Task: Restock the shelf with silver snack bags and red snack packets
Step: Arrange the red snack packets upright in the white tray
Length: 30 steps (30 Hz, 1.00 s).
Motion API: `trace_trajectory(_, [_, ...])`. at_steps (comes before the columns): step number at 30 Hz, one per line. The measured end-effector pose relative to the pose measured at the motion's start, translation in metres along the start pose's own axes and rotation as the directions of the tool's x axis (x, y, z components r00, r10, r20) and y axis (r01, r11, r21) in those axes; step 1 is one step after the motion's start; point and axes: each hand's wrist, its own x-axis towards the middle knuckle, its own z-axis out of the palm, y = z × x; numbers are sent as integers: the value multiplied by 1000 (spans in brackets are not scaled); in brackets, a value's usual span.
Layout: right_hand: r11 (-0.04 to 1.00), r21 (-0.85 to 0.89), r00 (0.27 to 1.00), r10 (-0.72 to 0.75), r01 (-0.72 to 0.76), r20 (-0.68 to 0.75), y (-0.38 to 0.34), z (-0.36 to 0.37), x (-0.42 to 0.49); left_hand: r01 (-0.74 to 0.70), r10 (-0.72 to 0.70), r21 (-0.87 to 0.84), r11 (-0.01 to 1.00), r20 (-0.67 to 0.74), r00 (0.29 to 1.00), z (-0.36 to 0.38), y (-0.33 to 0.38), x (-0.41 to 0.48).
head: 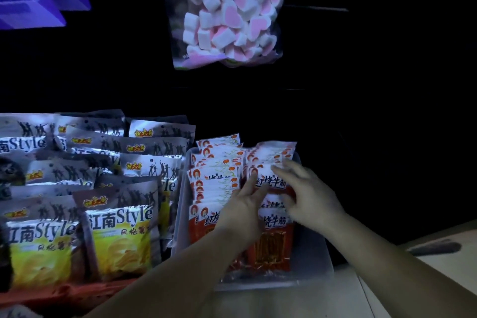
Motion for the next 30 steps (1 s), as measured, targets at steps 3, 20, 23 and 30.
trace_trajectory(3, [953, -293, 995, -58, 79, 79, 10, 6, 6, 14, -14, 22, 1000, 21, 1000, 6, 4, 14])
trace_trajectory(20, [996, -82, 999, -27, 29, 27, 16, -1, 15, 27, -36, -145, 989, -57, 998, -9, -12, 30])
trace_trajectory(23, [997, -72, 999, -24, 23, -23, 13, 2, 16, -105, 113, 43, 994, -274, 955, -13, -12, 29])
trace_trajectory(30, [995, 61, 994, 87, -83, -66, -6, -10, -2, -53, -20, -203, 978, -343, 939, -33, -16, 9])
